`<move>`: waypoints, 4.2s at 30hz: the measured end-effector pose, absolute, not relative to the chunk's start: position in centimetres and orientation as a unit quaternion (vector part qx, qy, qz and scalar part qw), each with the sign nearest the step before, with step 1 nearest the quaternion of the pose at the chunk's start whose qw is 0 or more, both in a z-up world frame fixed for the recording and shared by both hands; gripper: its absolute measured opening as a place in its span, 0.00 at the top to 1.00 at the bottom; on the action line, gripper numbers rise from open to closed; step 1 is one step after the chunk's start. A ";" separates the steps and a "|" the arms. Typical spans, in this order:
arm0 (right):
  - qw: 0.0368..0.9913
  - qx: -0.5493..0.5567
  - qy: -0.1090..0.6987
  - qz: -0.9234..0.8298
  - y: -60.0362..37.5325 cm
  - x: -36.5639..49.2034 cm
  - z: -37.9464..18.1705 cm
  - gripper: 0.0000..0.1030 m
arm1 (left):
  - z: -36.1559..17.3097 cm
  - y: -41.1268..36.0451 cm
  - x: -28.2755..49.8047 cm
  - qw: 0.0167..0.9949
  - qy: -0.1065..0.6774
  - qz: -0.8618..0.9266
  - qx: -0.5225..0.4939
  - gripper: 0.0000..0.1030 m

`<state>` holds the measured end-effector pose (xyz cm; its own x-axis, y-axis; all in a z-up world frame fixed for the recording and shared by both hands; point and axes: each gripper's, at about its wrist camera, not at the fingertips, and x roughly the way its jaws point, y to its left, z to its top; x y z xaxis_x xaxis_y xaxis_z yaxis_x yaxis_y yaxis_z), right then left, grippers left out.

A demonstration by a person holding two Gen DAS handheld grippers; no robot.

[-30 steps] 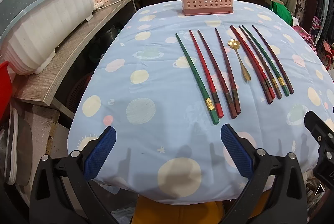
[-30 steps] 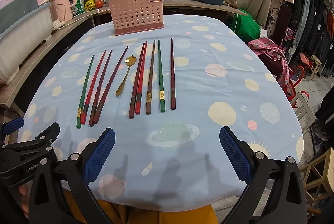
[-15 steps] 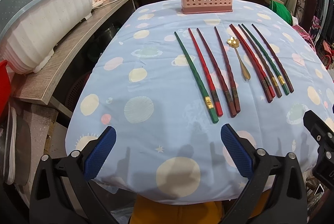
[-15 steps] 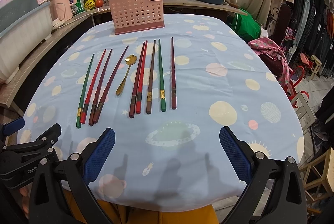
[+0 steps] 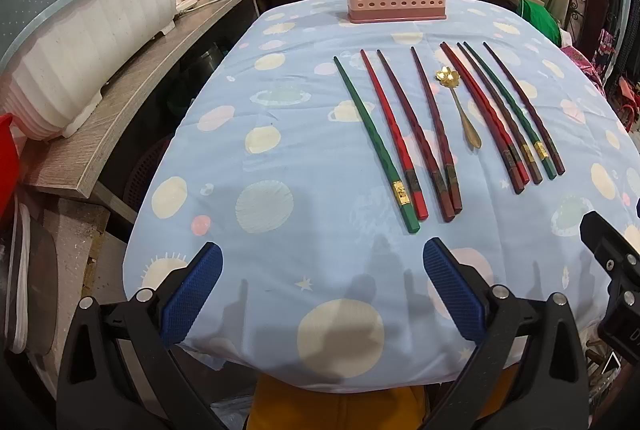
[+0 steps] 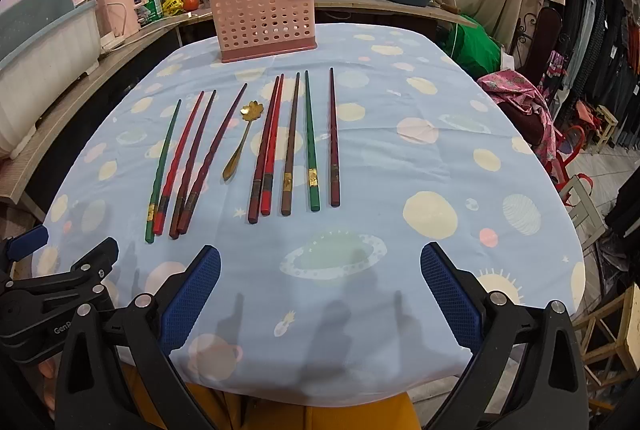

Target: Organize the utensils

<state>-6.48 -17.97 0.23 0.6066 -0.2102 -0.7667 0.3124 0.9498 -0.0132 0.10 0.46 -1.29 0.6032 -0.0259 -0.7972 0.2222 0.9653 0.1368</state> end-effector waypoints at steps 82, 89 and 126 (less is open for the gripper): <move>0.876 0.093 0.447 -0.156 -21.0 -3.7 -1.6 0.07 | -4.6 1.2 4.8 0.861 0.501 -0.063 0.066 0.07; 0.878 0.113 0.443 -0.142 -22.3 -2.5 -1.8 0.14 | -4.5 1.1 5.3 0.862 0.498 -0.073 0.064 0.15; 0.890 0.047 0.437 -0.121 -21.9 0.3 -3.8 0.93 | -3.8 -0.6 5.2 0.862 0.484 -0.134 0.069 0.86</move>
<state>0.32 -21.93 -3.77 0.5891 -0.1738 -0.7892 0.2561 0.9664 -0.0217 5.20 -0.64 -3.83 0.4959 -0.1636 -0.8528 0.2972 0.9548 -0.0104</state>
